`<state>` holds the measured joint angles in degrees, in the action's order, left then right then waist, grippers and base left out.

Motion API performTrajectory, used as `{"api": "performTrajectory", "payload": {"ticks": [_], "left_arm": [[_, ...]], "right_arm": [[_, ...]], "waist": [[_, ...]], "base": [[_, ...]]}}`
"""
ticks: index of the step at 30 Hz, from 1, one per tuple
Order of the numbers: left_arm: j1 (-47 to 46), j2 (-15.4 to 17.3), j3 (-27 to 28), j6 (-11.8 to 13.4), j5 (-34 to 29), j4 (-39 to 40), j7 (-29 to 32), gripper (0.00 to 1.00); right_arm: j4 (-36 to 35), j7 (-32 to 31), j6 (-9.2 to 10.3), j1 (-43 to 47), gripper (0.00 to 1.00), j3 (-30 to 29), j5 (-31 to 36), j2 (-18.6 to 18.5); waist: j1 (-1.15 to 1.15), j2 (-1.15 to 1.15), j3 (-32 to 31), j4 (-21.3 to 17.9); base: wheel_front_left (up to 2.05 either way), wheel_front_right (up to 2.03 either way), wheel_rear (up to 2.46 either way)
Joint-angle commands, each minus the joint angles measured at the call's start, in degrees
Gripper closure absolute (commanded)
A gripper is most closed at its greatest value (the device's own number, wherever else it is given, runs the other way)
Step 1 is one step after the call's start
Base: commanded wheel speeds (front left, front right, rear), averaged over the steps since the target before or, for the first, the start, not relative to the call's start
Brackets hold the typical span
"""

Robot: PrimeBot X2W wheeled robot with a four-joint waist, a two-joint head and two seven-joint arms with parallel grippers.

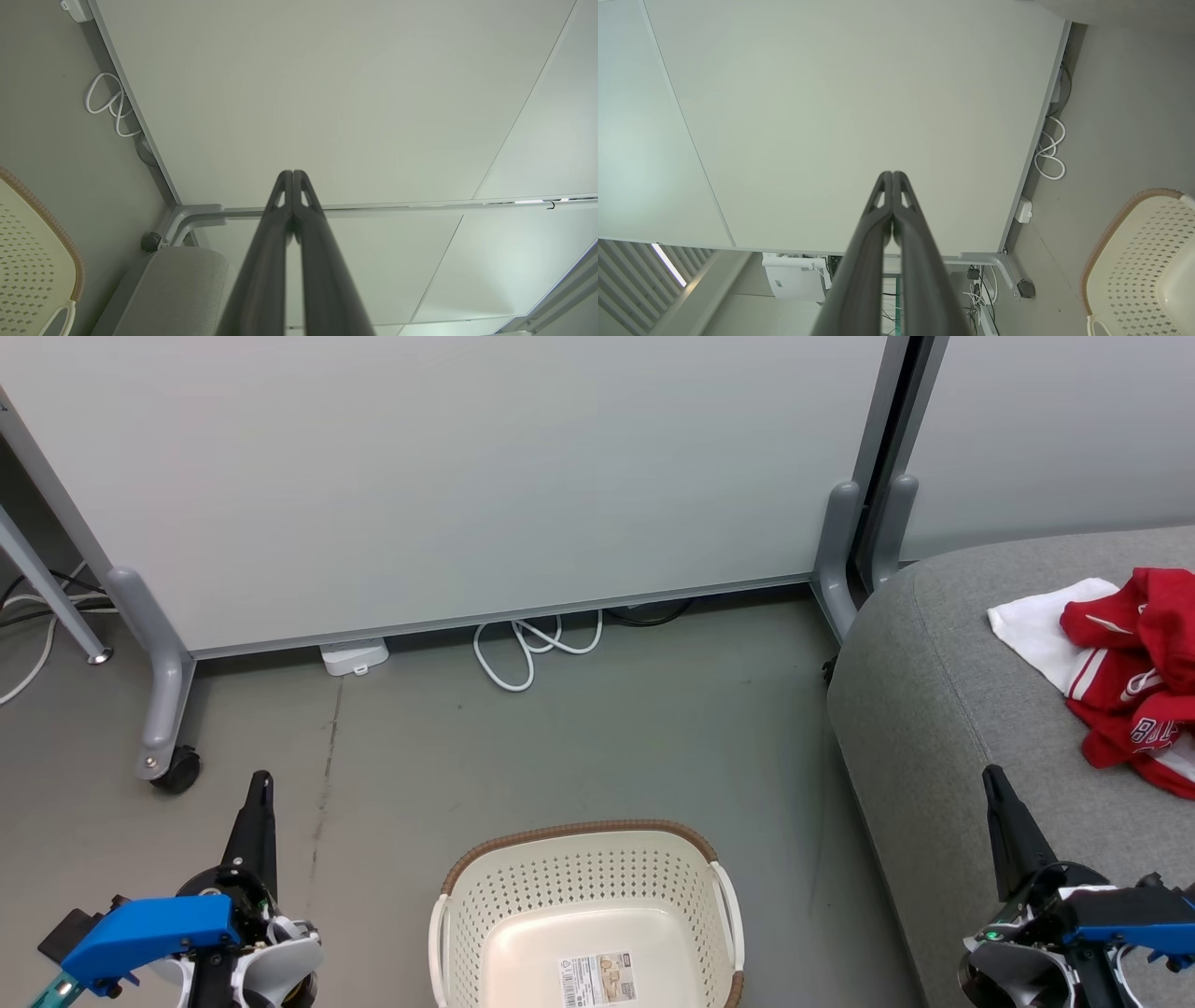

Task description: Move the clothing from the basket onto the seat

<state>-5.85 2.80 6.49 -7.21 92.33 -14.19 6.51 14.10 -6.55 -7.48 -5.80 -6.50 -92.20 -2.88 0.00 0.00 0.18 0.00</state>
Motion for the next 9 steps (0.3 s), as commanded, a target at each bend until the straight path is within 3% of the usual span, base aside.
{"api": "performTrajectory", "payload": {"ticks": [1,9], "left_arm": [[-0.67,0.15,0.19,-0.53,0.15,0.22,0.25,1.0],[-0.66,0.15,0.18,-0.53,0.15,0.22,0.25,1.0]], "right_arm": [[-0.14,-0.18,-0.02,-0.77,1.0,-0.13,-0.26,0.01],[-0.13,-0.18,-0.02,-0.69,1.0,-0.12,-0.26,0.01]], "waist": [[0.0,0.0,0.0,0.0],[0.0,0.0,0.0,0.0]], "base": [[0.0,0.0,0.0],[0.0,0.0,0.0]]}}
